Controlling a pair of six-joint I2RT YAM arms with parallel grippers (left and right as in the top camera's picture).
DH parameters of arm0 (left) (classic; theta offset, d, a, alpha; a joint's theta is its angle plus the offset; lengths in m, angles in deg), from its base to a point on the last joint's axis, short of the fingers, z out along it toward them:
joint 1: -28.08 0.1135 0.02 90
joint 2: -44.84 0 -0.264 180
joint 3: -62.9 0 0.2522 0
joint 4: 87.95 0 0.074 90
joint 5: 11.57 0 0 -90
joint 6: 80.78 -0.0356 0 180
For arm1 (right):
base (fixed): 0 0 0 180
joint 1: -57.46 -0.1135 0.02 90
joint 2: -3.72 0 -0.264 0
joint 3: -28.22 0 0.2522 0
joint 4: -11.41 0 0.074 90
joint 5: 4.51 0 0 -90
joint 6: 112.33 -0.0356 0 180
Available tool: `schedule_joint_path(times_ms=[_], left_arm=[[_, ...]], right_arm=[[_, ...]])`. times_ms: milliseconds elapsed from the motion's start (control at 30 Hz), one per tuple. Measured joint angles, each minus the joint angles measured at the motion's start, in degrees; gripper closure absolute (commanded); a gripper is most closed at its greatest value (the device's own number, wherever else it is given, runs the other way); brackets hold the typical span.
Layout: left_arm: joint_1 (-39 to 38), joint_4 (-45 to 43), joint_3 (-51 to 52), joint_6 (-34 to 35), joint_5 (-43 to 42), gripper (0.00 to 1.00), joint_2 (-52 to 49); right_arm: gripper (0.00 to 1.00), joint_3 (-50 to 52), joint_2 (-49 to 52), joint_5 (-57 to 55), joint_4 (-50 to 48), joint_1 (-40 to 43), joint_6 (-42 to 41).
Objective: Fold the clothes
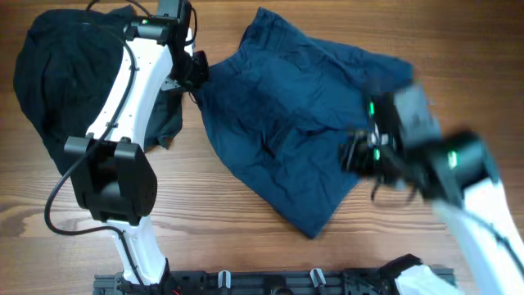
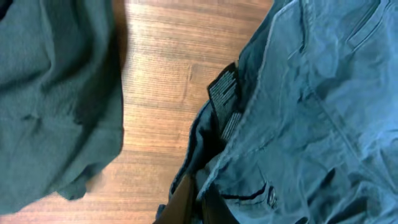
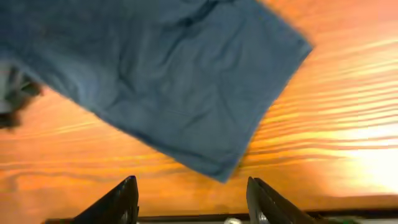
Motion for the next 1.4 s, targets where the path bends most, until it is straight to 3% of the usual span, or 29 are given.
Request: schedule_joint_path(times_ms=[200,433,633,1000,1233,1400], left_arm=[[0.00,-2.71,0.00,0.48,0.00,0.96,0.00],[0.00,-5.86,0.00,2.89,-0.02,0.96,0.00],[0.00,-5.90,0.00,3.21,-0.02,0.96,0.00],[-0.44,-5.90,0.00,3.19,-0.02,0.96,0.00],[-0.44,-5.88,0.00,3.19,-0.02,0.96,0.00],[-0.44,-5.84,0.00,3.19,-0.02,0.96,0.00]], right_arm=[[0.50,25.49,-4.24,7.93,-14.16,-5.01,-9.77],[0.52,37.29,-2.56,11.54,-26.71,-10.25,-19.19],[0.52,39.41,4.96,14.62,-36.92,-16.39,-22.29],[0.53,39.47,11.28,15.04,-37.20,-19.21,-23.93],[0.75,39.52,11.28,14.53,-39.67,-21.00,-24.50],[0.75,39.52,11.65,13.05,-39.91,-21.27,-24.33]])
